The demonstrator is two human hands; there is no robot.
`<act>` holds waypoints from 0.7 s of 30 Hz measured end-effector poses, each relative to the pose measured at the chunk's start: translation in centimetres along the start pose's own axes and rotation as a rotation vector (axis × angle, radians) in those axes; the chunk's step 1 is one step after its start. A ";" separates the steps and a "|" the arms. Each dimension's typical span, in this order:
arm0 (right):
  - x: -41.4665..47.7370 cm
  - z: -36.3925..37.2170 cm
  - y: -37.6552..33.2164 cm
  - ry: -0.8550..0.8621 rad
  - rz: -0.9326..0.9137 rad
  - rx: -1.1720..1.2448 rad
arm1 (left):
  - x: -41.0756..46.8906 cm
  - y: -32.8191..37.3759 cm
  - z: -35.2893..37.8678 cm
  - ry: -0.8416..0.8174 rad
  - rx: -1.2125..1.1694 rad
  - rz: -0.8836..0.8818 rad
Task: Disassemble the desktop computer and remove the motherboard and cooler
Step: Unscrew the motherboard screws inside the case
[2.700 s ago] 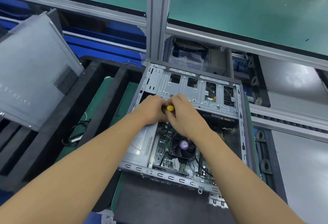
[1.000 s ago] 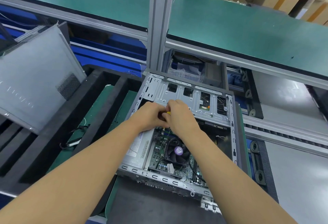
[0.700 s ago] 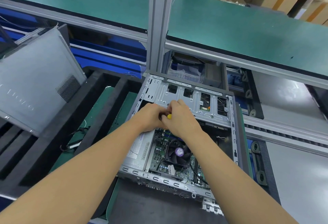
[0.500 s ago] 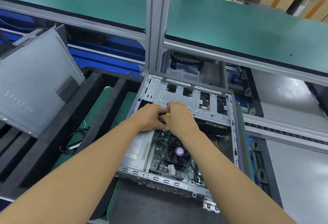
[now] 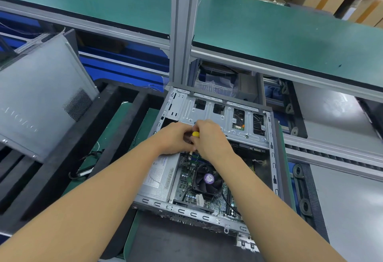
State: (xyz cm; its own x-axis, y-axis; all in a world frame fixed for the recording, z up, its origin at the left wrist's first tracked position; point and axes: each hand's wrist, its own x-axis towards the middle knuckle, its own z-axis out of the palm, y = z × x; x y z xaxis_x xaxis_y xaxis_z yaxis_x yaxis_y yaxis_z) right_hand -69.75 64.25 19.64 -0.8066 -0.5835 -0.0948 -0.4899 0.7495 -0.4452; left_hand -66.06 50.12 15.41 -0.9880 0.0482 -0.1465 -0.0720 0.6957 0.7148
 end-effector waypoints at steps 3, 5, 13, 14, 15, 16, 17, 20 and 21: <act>-0.1 -0.2 0.1 -0.033 -0.029 0.009 | 0.1 -0.1 -0.1 0.055 -0.005 -0.011; -0.3 -0.3 0.1 -0.032 -0.006 0.062 | 0.2 0.0 0.3 0.079 0.022 -0.017; -0.1 -0.5 0.0 -0.046 -0.019 0.008 | 0.1 -0.1 0.2 0.018 0.023 -0.004; -0.1 -0.5 0.1 -0.061 -0.034 0.005 | 0.2 -0.2 0.1 0.025 0.038 -0.012; -0.1 -0.5 0.1 -0.077 -0.042 0.012 | 0.2 -0.2 0.2 0.043 0.053 -0.018; -0.2 -0.5 0.2 -0.086 -0.046 0.031 | 0.3 -0.2 0.3 0.069 0.060 -0.021; -0.2 -0.5 0.3 -0.086 -0.041 0.061 | 0.3 -0.2 0.4 0.088 0.063 -0.021; -0.2 -0.3 0.3 -0.023 0.010 0.106 | 0.4 0.0 0.7 0.095 0.058 -0.025; -0.1 -0.1 0.3 -0.008 0.020 0.089 | 0.4 0.0 0.7 0.094 0.055 -0.020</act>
State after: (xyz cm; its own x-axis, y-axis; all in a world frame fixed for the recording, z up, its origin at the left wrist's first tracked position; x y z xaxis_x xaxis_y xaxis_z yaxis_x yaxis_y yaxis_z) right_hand -69.87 64.60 19.62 -0.8133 -0.5711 -0.1114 -0.4418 0.7307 -0.5204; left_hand -66.34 50.62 14.91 -0.9951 -0.0321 -0.0938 -0.0871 0.7340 0.6736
